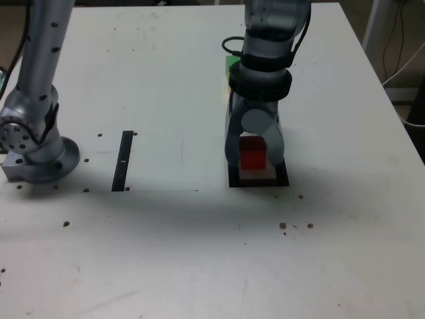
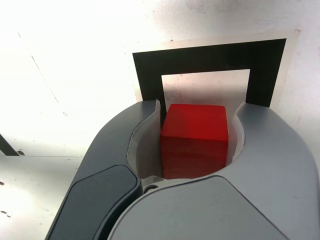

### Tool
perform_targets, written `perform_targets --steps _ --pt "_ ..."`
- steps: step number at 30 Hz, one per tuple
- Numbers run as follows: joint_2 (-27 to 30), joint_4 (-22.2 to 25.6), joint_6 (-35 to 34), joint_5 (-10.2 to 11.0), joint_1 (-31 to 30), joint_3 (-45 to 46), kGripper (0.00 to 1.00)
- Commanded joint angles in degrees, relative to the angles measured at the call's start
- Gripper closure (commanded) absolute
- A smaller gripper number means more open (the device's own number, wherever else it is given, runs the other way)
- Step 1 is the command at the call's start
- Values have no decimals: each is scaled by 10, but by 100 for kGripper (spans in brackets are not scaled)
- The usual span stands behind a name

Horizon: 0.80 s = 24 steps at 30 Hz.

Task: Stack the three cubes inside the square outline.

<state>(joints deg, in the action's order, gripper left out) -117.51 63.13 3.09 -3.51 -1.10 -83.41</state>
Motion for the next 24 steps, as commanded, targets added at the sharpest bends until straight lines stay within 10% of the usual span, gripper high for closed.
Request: perform_targets --steps 1,6,14,24 --pt "-4 -3 -1 -2 -1 2 56" --pt "-9 -7 0 -4 -1 6 50" --pt "-9 -26 13 -11 -1 14 10" --pt "6 -29 12 -7 -1 29 3"
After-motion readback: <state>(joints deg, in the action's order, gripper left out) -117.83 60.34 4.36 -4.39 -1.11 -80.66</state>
